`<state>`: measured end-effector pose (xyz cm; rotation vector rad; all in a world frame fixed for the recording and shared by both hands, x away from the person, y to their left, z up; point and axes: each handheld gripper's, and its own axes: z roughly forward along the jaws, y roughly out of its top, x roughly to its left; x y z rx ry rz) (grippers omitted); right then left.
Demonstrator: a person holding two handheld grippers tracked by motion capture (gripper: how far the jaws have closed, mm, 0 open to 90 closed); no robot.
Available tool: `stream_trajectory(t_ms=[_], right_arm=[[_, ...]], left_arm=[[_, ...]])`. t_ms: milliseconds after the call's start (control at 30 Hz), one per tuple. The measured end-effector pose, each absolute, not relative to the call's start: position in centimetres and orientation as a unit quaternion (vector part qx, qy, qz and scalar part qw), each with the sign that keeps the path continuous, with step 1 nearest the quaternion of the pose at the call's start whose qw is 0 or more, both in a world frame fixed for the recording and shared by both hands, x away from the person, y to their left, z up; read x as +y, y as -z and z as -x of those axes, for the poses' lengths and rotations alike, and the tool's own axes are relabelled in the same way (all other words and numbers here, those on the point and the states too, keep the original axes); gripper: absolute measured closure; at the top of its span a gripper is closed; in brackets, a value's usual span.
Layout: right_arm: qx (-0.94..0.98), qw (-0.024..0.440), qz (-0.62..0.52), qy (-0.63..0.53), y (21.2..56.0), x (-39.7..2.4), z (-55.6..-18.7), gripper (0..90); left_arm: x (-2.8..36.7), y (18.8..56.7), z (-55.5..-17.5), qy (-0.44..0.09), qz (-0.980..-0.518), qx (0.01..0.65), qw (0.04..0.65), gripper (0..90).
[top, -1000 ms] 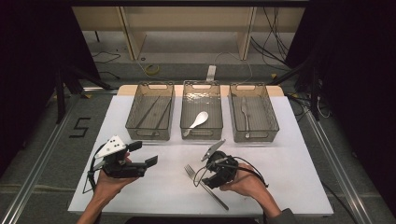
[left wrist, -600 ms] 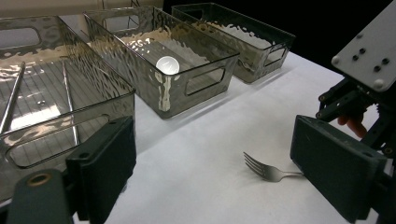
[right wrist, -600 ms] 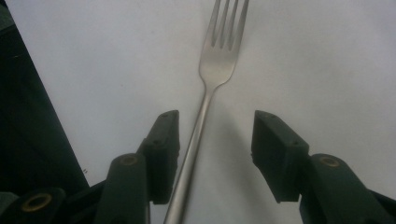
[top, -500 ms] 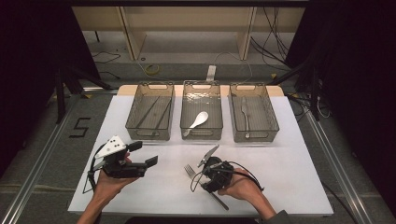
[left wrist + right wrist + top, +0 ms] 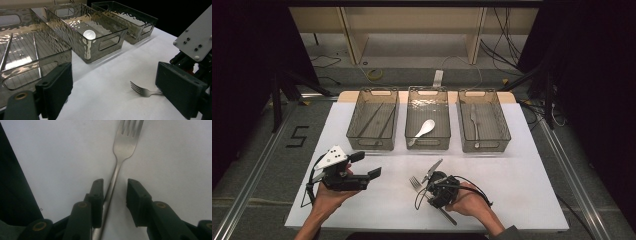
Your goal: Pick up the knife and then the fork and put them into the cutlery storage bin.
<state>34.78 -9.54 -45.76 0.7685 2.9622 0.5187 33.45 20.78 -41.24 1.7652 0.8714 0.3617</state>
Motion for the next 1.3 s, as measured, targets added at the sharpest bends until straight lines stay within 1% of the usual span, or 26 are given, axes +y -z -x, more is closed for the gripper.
stream_trajectory(t_ms=[333,533,700,1033,1300], right_arm=[[0.958,0.023,-0.240,-0.155,46.06,-9.31,-34.67,70.6],[0.961,0.033,-0.228,-0.152,46.11,-9.04,-34.47,74.3],[0.959,0.025,-0.241,-0.148,46.03,-8.79,-34.23,77.8],[0.961,0.023,-0.233,-0.147,46.06,-8.89,-34.59,79.1],[0.961,0.029,-0.233,-0.143,46.11,-8.88,-34.88,83.3]], left_arm=[[20.75,41.26,-33.45,-0.152,-0.743,0.366,0.539,13.8],[20.69,41.28,-33.44,-0.151,-0.744,0.366,0.538,13.8],[20.66,41.28,-33.43,-0.151,-0.745,0.365,0.538,13.9],[20.59,41.28,-33.42,-0.150,-0.747,0.363,0.537,13.9],[20.57,41.27,-33.41,-0.150,-0.747,0.363,0.537,13.9]])
